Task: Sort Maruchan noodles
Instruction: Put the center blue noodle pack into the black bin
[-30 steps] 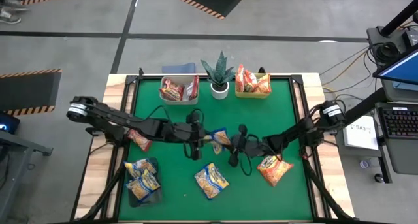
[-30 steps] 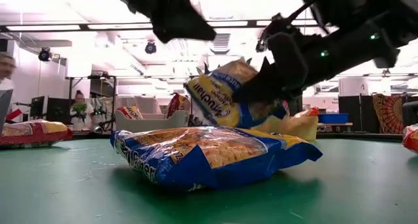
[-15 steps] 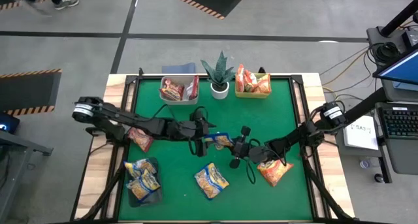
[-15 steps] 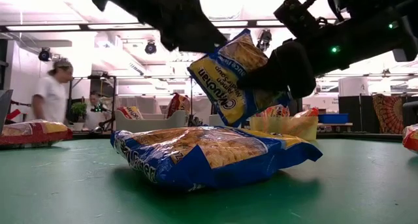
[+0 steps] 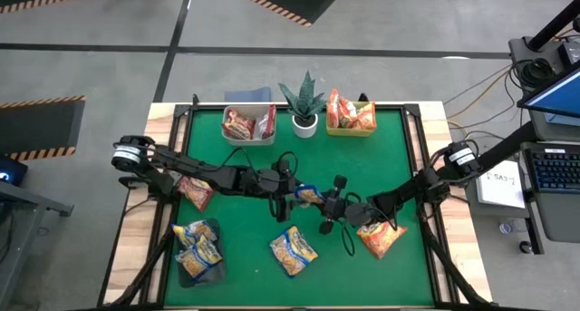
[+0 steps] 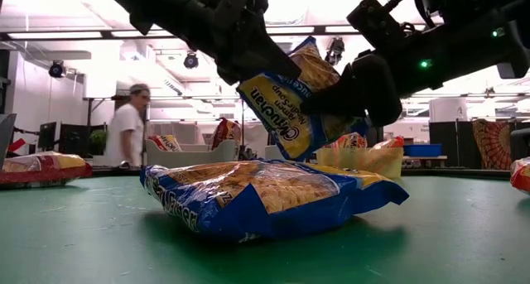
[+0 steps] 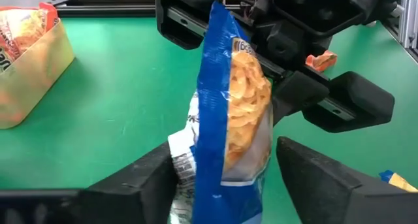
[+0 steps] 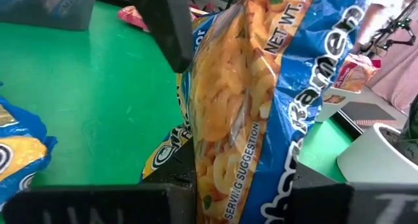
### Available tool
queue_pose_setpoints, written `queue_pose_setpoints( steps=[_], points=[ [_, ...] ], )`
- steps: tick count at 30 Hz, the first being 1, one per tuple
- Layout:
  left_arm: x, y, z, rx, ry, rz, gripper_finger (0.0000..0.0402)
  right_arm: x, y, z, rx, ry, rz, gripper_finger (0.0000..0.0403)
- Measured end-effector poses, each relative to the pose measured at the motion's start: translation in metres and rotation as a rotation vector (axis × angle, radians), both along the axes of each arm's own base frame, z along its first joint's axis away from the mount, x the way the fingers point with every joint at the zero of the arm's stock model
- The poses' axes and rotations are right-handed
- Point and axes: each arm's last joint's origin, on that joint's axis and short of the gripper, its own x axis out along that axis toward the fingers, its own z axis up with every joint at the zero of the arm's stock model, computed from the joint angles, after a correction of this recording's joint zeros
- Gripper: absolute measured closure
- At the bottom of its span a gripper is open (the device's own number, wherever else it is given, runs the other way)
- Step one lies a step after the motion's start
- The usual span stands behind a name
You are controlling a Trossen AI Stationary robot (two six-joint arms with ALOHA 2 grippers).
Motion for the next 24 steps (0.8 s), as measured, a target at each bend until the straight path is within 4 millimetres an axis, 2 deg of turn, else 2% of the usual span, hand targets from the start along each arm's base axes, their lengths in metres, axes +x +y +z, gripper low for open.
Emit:
queue_pose_setpoints(
  steps=[8, 11, 20, 24],
  points=[
    [-0.0003, -0.0004, -0.0005, -0.001, 0.009, 0.0, 0.0272, -0.0001, 0.0001, -0.0003, 0.009, -0.001, 0.0, 0.0315],
    [-0.0003, -0.0003, -0.0004, -0.002, 0.009, 0.0, 0.0296, -0.0001, 0.0, -0.0003, 0.023, -0.007, -0.004, 0.031],
    [-0.0006, -0.0008, -0.0006, -0.002, 0.014, -0.006, 0.0284, 0.0007, 0.0018, -0.0009, 0.045, 0.01, 0.057, 0.031],
    [-0.0008, -0.0011, -0.001, -0.003, 0.018, -0.013, 0.0294, 0.0007, 0.0021, -0.0025, 0.025, 0.045, 0.095, 0.0331]
  ],
)
